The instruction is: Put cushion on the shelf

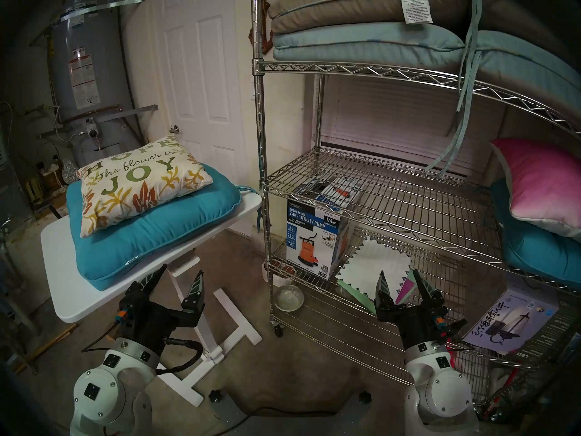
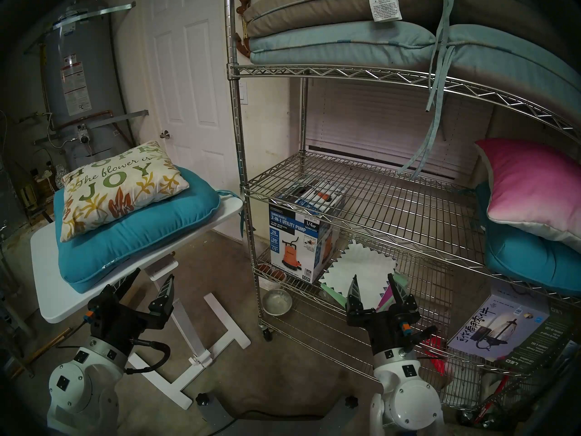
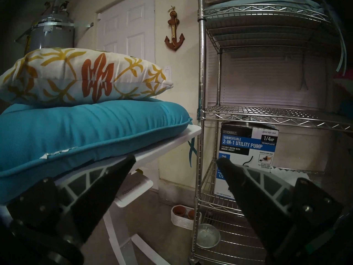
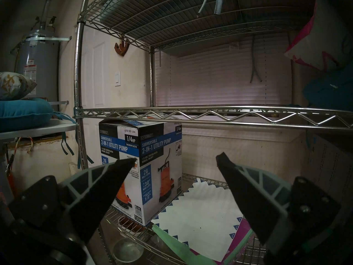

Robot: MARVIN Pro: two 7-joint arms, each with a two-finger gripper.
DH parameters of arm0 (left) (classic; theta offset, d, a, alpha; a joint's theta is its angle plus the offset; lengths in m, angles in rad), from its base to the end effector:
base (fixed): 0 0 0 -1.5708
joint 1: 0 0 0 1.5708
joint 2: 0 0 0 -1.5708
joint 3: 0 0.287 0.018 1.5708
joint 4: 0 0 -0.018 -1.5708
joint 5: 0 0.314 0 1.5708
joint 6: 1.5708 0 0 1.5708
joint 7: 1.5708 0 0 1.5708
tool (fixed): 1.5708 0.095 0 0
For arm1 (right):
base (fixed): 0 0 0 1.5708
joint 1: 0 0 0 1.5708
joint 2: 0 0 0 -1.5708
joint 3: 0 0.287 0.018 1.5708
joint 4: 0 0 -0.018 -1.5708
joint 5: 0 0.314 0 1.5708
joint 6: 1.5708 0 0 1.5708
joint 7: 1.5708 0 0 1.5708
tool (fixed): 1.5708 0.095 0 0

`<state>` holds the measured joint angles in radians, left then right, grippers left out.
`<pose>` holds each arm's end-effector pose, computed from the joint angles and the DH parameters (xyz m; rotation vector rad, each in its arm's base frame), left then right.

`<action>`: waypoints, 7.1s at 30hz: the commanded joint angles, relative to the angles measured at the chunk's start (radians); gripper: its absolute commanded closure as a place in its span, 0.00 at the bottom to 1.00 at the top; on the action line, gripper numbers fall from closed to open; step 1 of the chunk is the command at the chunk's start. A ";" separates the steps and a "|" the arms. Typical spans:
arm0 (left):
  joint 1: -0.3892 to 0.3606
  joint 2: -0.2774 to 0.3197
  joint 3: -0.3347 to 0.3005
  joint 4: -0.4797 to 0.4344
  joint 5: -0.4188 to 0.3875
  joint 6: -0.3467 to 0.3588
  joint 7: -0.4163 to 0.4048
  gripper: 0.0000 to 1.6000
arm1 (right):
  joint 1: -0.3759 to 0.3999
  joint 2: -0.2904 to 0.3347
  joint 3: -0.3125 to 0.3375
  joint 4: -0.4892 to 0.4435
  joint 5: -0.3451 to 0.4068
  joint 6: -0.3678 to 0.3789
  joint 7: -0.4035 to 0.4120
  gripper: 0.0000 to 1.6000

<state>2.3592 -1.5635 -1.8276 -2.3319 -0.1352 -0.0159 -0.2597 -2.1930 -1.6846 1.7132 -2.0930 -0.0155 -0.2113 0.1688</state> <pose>0.2116 0.0585 -0.2360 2.2098 -0.1452 2.1990 0.2478 -0.0265 -0.2849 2.0912 0.0148 2.3107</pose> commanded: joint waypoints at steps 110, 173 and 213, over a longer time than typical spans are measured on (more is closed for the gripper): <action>-0.371 0.343 -0.274 0.192 0.891 0.038 0.138 0.00 | 0.002 0.000 0.000 -0.019 -0.001 -0.003 0.001 0.00; -0.147 0.165 -0.037 -0.101 0.958 0.054 0.120 1.00 | 0.002 -0.001 0.000 -0.019 -0.001 -0.003 0.001 0.00; -0.154 0.128 -0.134 -0.048 0.861 0.034 0.083 1.00 | 0.002 -0.001 0.000 -0.019 -0.001 -0.003 0.002 0.00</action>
<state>2.1960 -1.4349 -1.9504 -2.3775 0.7395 0.0281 -0.1757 -2.1930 -1.6877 1.7136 -2.0911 -0.0153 -0.2112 0.1690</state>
